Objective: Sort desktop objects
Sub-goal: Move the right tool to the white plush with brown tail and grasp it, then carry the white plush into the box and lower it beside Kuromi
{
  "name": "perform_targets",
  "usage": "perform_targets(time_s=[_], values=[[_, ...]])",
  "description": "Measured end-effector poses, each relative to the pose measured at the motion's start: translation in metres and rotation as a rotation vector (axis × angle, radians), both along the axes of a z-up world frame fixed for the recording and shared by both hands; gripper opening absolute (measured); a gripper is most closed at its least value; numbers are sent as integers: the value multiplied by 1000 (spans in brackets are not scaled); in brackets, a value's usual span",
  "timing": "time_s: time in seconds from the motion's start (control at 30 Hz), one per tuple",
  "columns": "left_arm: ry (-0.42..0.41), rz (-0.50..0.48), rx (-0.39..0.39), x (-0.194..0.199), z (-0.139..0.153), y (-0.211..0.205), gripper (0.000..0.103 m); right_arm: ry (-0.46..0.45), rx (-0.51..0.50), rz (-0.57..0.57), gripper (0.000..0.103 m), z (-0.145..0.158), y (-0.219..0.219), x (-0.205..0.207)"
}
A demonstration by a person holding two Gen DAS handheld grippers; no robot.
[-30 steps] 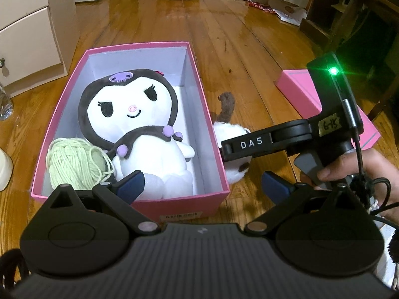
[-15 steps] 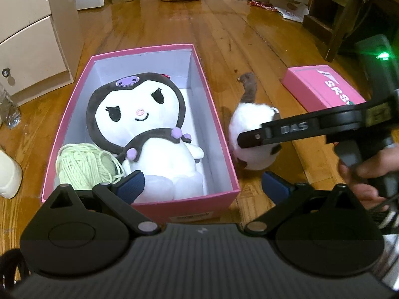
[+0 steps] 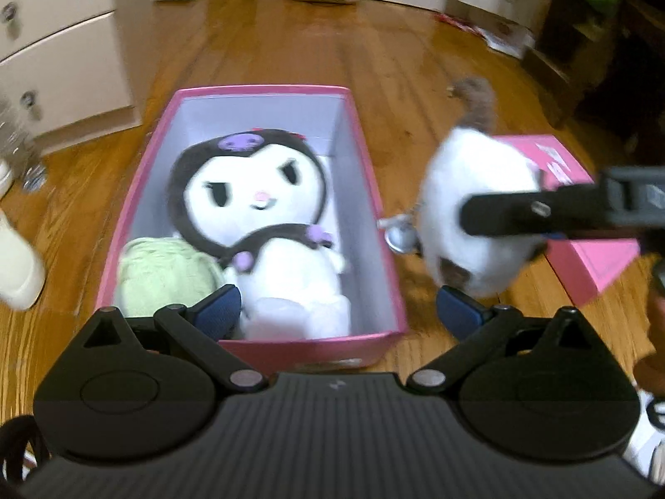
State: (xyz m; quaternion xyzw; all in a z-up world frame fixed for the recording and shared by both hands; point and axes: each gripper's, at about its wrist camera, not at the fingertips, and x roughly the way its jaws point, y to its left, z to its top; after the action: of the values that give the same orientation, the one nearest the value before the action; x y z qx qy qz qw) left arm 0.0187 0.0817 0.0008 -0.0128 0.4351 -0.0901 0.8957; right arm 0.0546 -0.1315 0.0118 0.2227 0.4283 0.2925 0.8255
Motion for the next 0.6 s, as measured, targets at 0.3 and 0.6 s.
perform_targets(time_s=[0.3, 0.6], values=[[-105, 41, 37, -4, 13, 15, 101, -45, -57, 43, 67, 18, 29, 2], [-42, 88, 30, 6, 0, 36, 101, -15, -151, 110, 67, 11, 59, 15]])
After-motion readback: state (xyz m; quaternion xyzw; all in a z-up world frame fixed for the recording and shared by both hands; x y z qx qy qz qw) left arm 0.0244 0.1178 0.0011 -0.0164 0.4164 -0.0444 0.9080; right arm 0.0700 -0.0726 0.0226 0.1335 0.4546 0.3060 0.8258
